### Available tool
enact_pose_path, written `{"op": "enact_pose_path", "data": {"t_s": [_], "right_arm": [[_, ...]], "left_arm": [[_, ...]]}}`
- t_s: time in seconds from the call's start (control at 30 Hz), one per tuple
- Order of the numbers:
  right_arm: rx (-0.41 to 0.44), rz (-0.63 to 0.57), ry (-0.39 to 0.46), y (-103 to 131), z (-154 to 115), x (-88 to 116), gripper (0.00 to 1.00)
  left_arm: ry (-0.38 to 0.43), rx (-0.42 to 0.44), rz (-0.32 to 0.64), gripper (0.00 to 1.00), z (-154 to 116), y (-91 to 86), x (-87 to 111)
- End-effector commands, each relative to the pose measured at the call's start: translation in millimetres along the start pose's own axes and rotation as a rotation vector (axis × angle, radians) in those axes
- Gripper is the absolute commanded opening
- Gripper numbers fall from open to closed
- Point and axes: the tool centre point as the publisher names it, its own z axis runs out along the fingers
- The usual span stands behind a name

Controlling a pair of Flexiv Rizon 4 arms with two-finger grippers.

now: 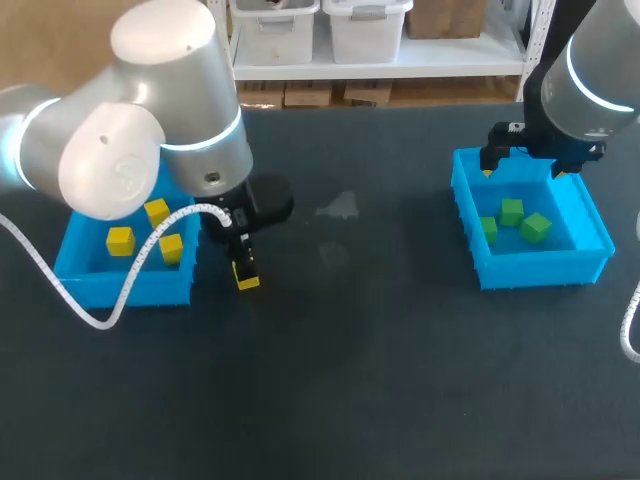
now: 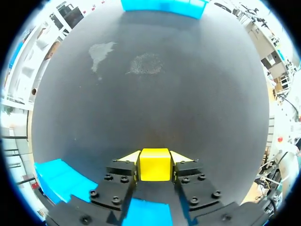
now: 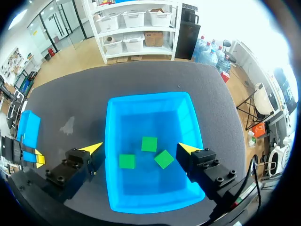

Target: Put the green cubes in the right bin and the yellow cubes in the left bin.

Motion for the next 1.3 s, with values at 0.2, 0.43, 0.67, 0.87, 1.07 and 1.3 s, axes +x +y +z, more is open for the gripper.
{"op": "enact_pose_path", "data": {"t_s": [0.2,0.43,0.67,0.87,1.07,1.3], "right_arm": [[0.001,0.001,-0.004,0,0,1,1.00],[0.001,0.001,-0.004,0,0,1,1.00],[0.001,0.001,-0.004,0,0,1,1.00],[0.001,0.001,-0.004,0,0,1,1.00],[0.001,0.001,-0.004,0,0,1,1.00],[0.001,0.001,-0.004,0,0,1,1.00]], "left_arm": [[-0.095,-0.021,-0.110,0.00,-28,23.8,-9.2],[-0.221,-0.064,-0.257,0.00,-68,54.9,-12.5],[-0.290,-0.127,-0.389,0.00,-96,85.2,11.6],[-0.348,-0.151,-0.533,0.00,-110,102.6,42.9],[-0.381,-0.175,-0.644,0.00,-115,108.5,72.0],[-0.354,-0.192,-0.689,0.01,-108,108.6,91.5]]}}
